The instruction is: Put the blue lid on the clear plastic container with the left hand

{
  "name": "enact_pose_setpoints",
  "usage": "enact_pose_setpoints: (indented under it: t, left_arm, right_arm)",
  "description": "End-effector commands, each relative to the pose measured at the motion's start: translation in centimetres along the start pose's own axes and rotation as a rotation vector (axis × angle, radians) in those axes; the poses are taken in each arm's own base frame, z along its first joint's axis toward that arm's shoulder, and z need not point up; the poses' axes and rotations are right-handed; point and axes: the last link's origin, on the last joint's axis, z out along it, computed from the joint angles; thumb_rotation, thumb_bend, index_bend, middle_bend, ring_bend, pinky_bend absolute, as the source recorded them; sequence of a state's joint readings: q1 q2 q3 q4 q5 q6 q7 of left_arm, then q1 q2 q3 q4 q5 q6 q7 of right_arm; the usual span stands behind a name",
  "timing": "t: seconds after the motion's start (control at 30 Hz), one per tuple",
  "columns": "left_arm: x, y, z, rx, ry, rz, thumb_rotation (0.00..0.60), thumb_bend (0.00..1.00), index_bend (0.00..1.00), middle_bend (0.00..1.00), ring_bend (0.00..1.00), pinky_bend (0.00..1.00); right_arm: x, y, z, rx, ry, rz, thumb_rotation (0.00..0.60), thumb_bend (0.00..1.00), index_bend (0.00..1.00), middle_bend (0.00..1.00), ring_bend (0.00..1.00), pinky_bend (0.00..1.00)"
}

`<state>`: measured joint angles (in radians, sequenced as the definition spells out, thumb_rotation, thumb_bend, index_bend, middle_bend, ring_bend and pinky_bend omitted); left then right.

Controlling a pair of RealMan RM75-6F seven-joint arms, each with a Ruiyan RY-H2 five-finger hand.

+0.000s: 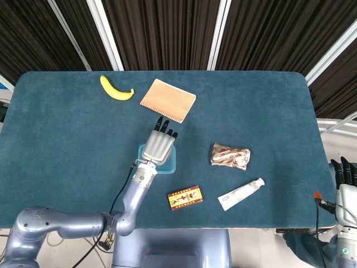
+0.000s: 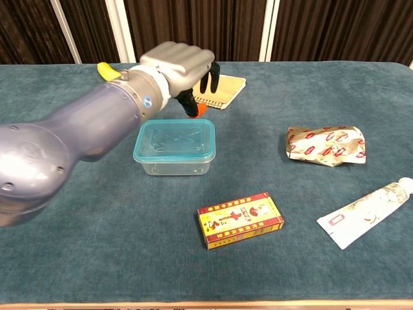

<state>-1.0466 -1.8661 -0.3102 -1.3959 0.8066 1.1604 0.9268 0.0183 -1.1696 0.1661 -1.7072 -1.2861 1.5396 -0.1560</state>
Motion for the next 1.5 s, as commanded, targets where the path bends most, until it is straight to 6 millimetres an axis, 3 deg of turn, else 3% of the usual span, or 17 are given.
enact_pose_setpoints:
  t: [0.03,0.2,0.33,0.7,0.97,1.5]
  left_arm:
    - [0.4,-0.9,-0.9,-0.006,-0.007,0.0,0.6,0.33,0.33,0.3,0.03,0.01]
    - [0.6,-0.6,-2.3,-0.051,-0.023,0.016,0.6,0.31,0.33,0.3,0.03,0.01]
    - [0.6,-0.2,-3.1,-0.077,-0.021,0.019,0.6,0.32,0.44,0.34,0.03,0.01]
    - [-0.3,0.6,-4.0,-0.106,-0.026,0.023,0.6,0.45,0.56,0.41,0.04,0.01]
    - [-1.2,1.8,-4.3,-0.141,-0.049,0.032,0.6,0.48,0.57,0.47,0.05,0.01]
    - [-3.0,2.9,-4.7,-0.161,-0.099,0.046,0.6,0.49,0.58,0.48,0.05,0.01]
  right_arm:
    - [0.0,0.0,0.0,0.001,0.0,-0.001,0.6,0.3,0.12,0.03,0.03,0.0]
    - [0.0,0.0,0.0,-0.001,-0.001,-0.002,0.6,0.3,0.12,0.03,0.03,0.0]
    - [0.0,0.0,0.0,-0.001,-0.001,0.0,0.6,0.3,0.12,0.03,0.03,0.0]
    - [0.0,0.0,0.0,0.002,-0.001,0.001,0.6,0.3,0.12,0.03,0.03,0.0]
    - [0.1,0.0,0.0,0.001,0.001,0.001,0.6,0.3,0.12,0.03,0.03,0.0]
    - [0.1,0.0,0.0,0.0,0.002,0.002,0.6,0.3,0.12,0.03,0.03,0.0]
